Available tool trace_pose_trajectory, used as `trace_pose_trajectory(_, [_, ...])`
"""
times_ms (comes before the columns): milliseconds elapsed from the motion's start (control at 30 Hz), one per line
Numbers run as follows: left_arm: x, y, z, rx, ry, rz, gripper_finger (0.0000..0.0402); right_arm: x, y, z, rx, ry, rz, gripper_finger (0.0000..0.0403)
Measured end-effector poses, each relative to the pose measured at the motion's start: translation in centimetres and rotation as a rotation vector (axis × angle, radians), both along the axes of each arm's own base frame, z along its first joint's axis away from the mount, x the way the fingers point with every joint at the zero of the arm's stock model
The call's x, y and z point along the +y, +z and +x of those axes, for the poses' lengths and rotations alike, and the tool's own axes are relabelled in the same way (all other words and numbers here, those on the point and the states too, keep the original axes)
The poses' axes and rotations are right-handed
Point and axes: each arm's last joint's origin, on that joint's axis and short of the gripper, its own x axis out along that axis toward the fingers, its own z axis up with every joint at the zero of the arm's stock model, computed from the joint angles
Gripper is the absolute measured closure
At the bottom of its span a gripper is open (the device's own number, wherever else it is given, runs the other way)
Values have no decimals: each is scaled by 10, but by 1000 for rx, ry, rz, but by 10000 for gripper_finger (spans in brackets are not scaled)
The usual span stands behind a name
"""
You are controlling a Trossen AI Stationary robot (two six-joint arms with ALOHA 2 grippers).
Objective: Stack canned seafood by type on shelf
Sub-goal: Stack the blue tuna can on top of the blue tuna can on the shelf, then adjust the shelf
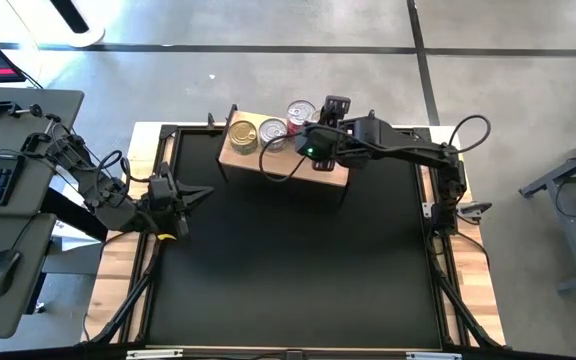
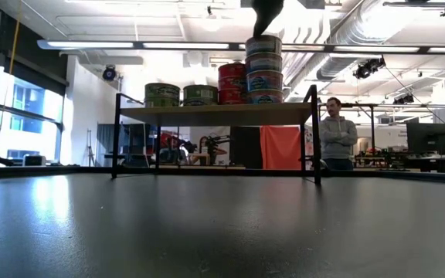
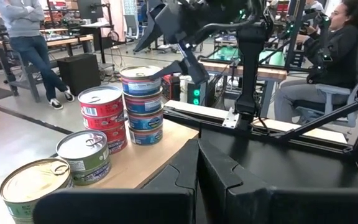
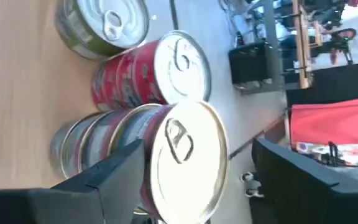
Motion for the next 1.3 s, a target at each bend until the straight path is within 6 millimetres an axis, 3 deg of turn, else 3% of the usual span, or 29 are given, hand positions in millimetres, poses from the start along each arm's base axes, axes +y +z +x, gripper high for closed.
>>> trace_pose_trajectory(267, [0,0,0,-1,1,-1,401,3,0,-1,-30,17,99,120])
trace_pose_trajectory(600, [3,4,-3,-37,-1,-47,401,22,7,-3,-258,-51,256,120])
trace_pose_trajectory(1000, [30,16,8,-97,-196,-122,401,55,4,-3,-336,-36,556,120])
trace_pose_trajectory(1167, [38,9,26,-32,-275,-125,401,73,-10,-7,-254,-75,690,126])
trace_pose_trajectory(1300, [42,6,32,-4,-305,-88,401,98,-44,-8,-148,-143,689,184])
